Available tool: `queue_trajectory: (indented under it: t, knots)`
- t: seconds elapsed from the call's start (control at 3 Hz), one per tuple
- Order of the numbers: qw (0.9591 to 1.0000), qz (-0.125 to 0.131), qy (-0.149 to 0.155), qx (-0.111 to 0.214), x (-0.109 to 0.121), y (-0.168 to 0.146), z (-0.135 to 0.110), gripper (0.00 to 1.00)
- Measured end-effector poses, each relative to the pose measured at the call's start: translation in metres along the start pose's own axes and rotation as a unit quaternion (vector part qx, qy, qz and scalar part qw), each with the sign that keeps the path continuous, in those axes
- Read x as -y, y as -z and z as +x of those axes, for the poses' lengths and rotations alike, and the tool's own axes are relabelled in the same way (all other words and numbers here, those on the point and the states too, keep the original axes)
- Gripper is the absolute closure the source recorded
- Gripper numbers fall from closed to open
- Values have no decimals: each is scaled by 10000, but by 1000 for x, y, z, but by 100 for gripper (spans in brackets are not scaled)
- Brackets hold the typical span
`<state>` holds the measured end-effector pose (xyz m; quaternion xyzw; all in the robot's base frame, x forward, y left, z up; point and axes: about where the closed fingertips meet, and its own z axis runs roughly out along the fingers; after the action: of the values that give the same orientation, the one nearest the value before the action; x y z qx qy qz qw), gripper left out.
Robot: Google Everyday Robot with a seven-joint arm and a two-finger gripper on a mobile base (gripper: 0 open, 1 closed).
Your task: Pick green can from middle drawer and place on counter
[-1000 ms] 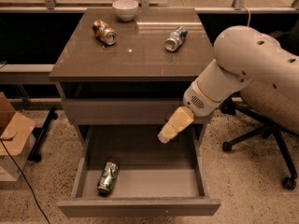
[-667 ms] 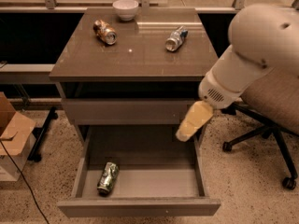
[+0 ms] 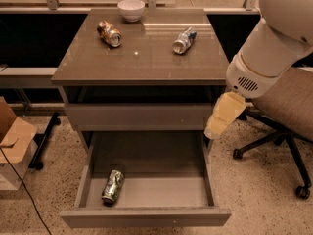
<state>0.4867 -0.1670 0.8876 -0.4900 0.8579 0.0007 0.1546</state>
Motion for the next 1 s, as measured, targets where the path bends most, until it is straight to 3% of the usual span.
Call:
queue_trajectory:
  t: [0.67, 1.0]
  knots:
    - [9989, 70, -438, -149, 2, -21, -10, 0]
    - [9952, 84, -971, -111, -1, -46, -21, 0]
